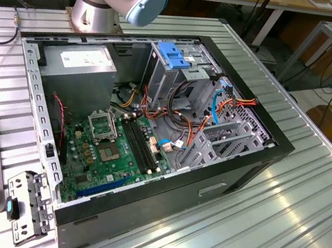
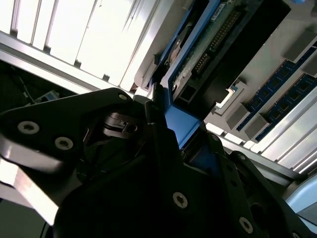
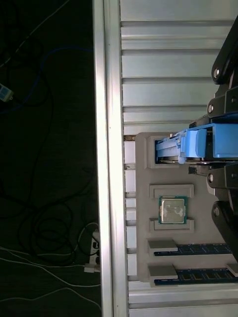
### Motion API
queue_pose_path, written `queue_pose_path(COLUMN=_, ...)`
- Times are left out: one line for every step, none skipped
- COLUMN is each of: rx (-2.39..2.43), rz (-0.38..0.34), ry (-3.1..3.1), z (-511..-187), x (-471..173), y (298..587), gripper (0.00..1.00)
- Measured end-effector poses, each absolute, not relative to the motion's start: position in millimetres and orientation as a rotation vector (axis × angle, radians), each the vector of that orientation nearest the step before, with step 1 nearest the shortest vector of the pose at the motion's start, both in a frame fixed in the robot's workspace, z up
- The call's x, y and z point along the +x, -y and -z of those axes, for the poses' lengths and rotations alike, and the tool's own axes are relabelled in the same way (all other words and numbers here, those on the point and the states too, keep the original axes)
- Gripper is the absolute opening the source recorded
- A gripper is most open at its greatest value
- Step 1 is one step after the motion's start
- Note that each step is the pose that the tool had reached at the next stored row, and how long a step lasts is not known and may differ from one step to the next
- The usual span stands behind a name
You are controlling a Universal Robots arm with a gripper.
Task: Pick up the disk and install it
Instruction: 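Pick up the disk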
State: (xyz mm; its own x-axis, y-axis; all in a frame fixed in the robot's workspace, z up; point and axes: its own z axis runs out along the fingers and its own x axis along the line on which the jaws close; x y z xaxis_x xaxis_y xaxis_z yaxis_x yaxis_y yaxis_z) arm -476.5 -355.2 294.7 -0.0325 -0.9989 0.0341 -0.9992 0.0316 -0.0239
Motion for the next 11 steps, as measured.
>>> queue_pose_path(rx=2.180, rz=-0.064, ry=2.251, z=-294.7, x=-476.5, y=355.2, gripper=0.37)
queue_pose_path(rx=2.180, rz=-0.064, ry=2.251, z=-294.7, x=-476.5, y=355.2, gripper=0.37)
queue_pose_path(rx=2.180, rz=-0.064, ry=2.251, z=-294.7, x=-476.5, y=355.2, gripper=0.37)
queue_pose_path(rx=2.180, rz=-0.064, ry=2.251, z=-294.6, x=-476.5, y=355.2, gripper=0.37)
queue_pose_path(rx=2.180, rz=-0.064, ry=2.251, z=-294.7, x=-476.5, y=355.2, gripper=0.37)
queue_pose_path(rx=2.180, rz=-0.064, ry=2.251, z=-294.6, x=-476.5, y=355.2, gripper=0.37)
queue_pose_path(rx=2.180, rz=-0.064, ry=2.251, z=-294.6, x=-476.5, y=355.2, gripper=0.37)
queue_pose_path(rx=2.180, rz=-0.064, ry=2.251, z=-294.6, x=-476.5, y=355.2, gripper=0.37)
queue_pose_path(rx=2.180, rz=-0.064, ry=2.251, z=-294.6, x=-476.5, y=355.2, gripper=0.37)
queue_pose_path(rx=2.180, rz=-0.064, ry=2.251, z=-294.7, x=-476.5, y=355.2, gripper=0.37)
queue_pose_path(rx=2.180, rz=-0.064, ry=2.251, z=-295.2, x=-476.4, y=355.2, gripper=0.37)
